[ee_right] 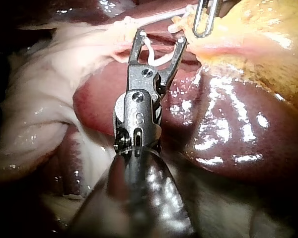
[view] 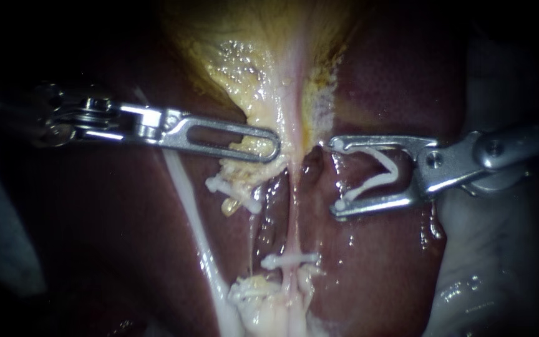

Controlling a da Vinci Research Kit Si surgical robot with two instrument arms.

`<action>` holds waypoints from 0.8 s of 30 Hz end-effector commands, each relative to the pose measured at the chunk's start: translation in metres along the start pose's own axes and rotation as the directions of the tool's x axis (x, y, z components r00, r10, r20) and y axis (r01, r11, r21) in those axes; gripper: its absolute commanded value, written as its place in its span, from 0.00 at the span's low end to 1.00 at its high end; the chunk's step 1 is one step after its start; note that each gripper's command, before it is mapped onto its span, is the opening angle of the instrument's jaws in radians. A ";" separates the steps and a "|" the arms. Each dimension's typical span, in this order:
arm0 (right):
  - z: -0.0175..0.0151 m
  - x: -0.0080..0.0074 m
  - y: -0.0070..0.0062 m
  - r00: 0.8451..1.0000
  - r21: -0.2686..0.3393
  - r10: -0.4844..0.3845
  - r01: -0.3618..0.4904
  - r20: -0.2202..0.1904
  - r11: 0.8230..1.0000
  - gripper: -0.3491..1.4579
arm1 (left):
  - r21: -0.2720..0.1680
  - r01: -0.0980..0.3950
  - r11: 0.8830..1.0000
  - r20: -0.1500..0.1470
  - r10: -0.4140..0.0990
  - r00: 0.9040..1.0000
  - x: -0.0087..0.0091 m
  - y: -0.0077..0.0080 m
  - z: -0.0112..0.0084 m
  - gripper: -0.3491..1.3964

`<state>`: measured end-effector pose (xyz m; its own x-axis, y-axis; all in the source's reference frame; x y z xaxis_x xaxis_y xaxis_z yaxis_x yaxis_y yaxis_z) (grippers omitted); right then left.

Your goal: Clipping second clip right tube

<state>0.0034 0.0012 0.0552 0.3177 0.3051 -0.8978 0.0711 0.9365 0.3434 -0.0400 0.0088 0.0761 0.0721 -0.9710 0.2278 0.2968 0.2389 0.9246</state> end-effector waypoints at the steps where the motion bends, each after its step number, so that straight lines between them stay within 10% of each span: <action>1: 0.0000 0.0000 0.0000 1.000 0.002 0.000 0.000 -0.001 1.000 0.47 | 0.001 0.000 1.000 -0.001 0.000 1.000 0.0000 0.0000 -0.0002 0.00; 15: 0.0003 0.0002 -0.0002 1.000 0.007 0.000 0.000 -0.006 1.000 0.47 | 0.011 0.030 1.000 0.036 -0.030 0.999 -0.0038 -0.0056 -0.0066 0.00; 24: 0.0009 0.0000 -0.0006 0.999 0.025 0.038 -0.038 -0.005 0.999 0.46 | 0.009 0.023 1.000 0.042 -0.024 0.999 -0.0037 -0.0070 -0.0070 0.00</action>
<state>0.0044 0.0002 0.0555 0.3235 0.3604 -0.8749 0.0945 0.9077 0.4089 -0.0356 0.0107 0.0667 0.0249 -0.9756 0.2183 0.2895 0.2161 0.9325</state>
